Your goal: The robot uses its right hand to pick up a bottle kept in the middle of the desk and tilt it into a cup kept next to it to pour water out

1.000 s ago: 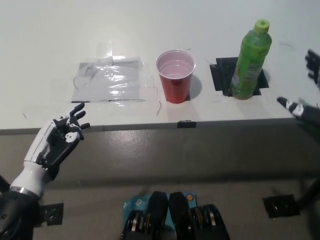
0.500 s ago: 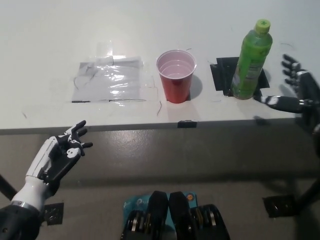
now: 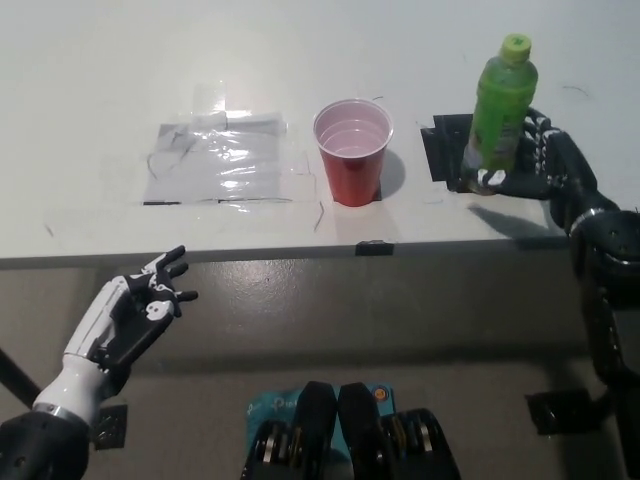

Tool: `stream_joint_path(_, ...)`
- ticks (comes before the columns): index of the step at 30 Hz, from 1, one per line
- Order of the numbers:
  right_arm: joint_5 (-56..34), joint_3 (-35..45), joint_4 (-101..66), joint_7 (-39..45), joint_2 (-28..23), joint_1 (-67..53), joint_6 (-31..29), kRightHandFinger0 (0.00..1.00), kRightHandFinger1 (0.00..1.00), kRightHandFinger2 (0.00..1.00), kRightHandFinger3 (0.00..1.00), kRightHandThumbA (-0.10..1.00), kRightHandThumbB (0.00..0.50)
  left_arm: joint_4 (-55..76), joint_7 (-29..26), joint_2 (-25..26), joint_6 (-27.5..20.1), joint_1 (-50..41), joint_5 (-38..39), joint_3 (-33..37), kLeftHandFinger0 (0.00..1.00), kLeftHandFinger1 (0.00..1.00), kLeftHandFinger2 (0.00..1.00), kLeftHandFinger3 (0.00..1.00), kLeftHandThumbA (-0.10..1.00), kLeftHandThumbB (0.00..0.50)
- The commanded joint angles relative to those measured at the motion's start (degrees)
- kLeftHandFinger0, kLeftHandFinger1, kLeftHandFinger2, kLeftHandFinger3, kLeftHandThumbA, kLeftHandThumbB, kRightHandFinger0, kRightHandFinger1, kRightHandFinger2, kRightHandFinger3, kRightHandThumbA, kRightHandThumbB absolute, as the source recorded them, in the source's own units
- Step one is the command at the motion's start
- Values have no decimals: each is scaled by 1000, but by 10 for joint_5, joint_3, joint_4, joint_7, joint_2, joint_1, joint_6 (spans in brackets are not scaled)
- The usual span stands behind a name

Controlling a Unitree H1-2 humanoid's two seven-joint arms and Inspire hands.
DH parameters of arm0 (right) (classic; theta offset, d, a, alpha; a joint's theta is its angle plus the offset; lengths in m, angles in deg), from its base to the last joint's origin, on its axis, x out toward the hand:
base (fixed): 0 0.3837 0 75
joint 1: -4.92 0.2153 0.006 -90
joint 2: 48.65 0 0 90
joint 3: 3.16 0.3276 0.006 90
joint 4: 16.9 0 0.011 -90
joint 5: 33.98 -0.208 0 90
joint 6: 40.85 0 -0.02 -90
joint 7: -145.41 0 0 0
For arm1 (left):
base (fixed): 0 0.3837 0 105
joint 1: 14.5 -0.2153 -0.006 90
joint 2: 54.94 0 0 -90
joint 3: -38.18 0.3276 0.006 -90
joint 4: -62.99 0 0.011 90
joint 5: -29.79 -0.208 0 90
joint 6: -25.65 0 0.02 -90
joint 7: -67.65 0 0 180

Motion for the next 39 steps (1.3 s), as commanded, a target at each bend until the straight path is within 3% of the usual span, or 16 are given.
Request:
stream_joint_path(1,12,4,10,-20,-19,52,-15,1000,1000,1000,1000,905,500,-2,14,11,-29,-4,-2,1,803,946,1000,1000,476,257)
stream_joint_path(17,-3,28,64,-46,7,68,-55,1000,1000,1000,1000,808,500,-4,23,12,-27,0,-1,12,795,934,1000,1000,513,289)
stream_joint_path(23,6,12,85,-46,30,69,-76,1000,1000,1000,1000,785,500,-8,32,16,-30,0,-5,19,788,931,1000,1000,524,283)
stream_joint_path(35,40,-3,100,-80,4,91,-67,1000,1000,1000,1000,796,500,-14,37,15,-38,0,-13,27,776,927,1000,1000,545,250)
stream_joint_path(38,33,14,110,-102,4,101,-75,1000,1000,1000,1000,748,500,-14,38,16,-38,0,-12,28,778,928,1000,1000,543,250)
stream_joint_path(39,33,30,131,-133,2,114,-92,1000,1000,1000,1000,683,492,-11,38,17,-33,0,-13,29,789,938,1000,1000,544,249)
